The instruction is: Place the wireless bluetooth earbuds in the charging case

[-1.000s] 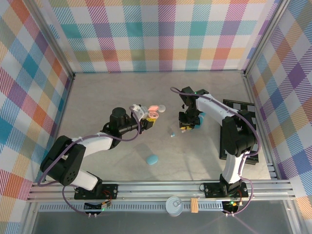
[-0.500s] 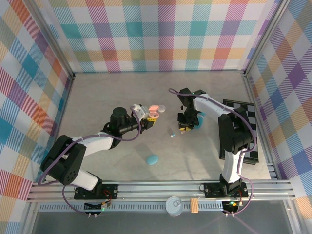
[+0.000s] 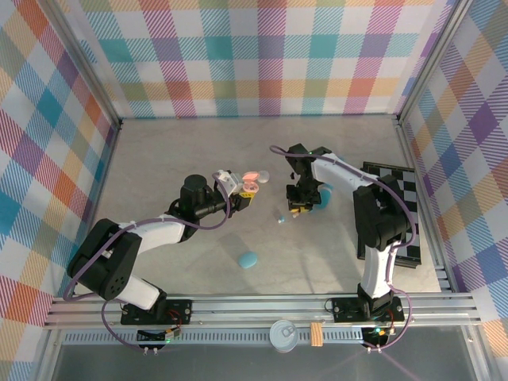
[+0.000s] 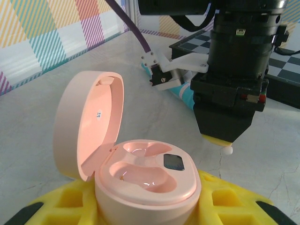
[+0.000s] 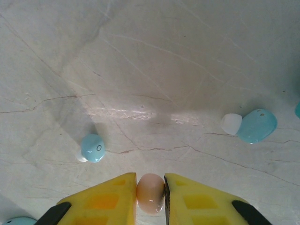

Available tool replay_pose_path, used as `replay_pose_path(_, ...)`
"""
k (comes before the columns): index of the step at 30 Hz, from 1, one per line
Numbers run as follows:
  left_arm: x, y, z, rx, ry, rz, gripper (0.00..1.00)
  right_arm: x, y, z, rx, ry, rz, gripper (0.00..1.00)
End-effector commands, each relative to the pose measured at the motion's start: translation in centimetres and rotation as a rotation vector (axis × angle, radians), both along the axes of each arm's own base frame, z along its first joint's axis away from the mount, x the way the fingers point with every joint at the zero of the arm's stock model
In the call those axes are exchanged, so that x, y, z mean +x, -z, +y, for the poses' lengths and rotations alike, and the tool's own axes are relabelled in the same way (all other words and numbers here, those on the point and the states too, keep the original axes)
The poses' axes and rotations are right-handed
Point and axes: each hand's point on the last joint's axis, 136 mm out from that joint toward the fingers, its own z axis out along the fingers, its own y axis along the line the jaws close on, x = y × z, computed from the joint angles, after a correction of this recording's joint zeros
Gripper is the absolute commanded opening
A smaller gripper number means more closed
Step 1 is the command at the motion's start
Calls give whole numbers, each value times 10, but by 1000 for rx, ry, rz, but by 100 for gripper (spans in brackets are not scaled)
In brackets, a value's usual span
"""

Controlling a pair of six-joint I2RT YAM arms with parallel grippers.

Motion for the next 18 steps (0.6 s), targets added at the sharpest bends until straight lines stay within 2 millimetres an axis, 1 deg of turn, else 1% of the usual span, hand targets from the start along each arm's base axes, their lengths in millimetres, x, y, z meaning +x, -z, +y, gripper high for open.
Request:
replay_pose_path(1,0,-8,-1,5,5,-27,27,-8,13,5,-12,-45,42,22)
replay_pose_path(5,-2,-8,1,12,1,-26,27,-15,29,14,40,-54,73,23)
replay_pose_path(10,-3,-10,2,12,-3,-28,27,-21,38,22,97,-56,91,27)
replay_pose_path(13,-3,-12,2,14,-1,-31,27,-21,36,25,121,-55,77,31)
replay_pose_path(18,-4,-13,2,17,-1,-32,27,-23,26,30,187,-32,53,32)
